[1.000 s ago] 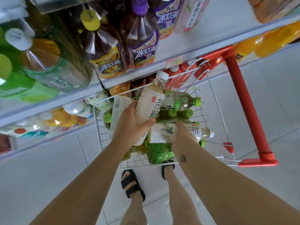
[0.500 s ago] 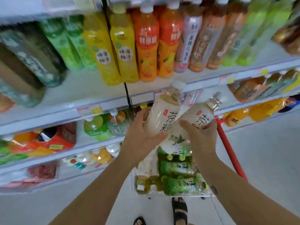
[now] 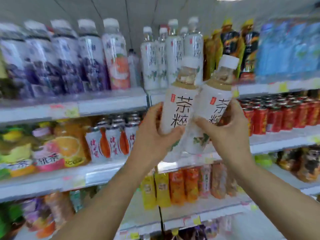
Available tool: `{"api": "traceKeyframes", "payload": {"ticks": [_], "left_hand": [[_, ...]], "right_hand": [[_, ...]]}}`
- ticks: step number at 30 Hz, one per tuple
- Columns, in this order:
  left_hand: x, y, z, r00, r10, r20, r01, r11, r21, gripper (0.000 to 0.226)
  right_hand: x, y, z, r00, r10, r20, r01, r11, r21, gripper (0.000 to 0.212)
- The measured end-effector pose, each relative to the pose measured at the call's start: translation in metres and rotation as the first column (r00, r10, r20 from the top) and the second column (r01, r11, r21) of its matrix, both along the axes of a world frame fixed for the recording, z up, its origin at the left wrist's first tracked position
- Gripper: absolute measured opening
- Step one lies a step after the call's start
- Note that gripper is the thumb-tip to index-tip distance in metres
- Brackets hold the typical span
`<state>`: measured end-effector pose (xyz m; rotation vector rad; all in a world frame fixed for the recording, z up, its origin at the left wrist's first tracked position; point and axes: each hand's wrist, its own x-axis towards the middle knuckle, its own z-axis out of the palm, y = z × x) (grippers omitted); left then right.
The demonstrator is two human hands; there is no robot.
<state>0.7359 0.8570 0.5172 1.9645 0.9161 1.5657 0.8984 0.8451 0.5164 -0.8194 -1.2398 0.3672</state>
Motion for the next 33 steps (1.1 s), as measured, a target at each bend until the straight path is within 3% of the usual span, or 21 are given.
{"api": "traceKeyframes", "payload": {"ticks": [9,17,26,33], "left_hand": [[0.004,0.020,0.120,0.997,0.077,0.012,-0.077,0.947,0.312,0.054],[0.006,0.081,0.163,0.971,0.223,0.086,-0.238,0.868,0.435,0.053],[0.004,0.139,0.144,0.976,0.147,0.160,-0.172,0.972,0.158,0.049],[0.003,0.155,0.140,0.967,0.205,0.150,-0.212,0.977,0.033,0.050]], "right_hand": [[0.004,0.026,0.129,0.998,0.000,0.063,-0.022,0.938,0.345,0.061],[-0.006,0.087,0.170,0.997,0.039,0.063,-0.061,0.917,0.394,0.060],[-0.010,0.146,0.152,0.972,-0.053,0.229,-0.022,0.949,0.316,0.060],[-0.008,0.174,0.147,0.929,-0.157,0.336,0.095,0.977,0.193,0.068]]}}
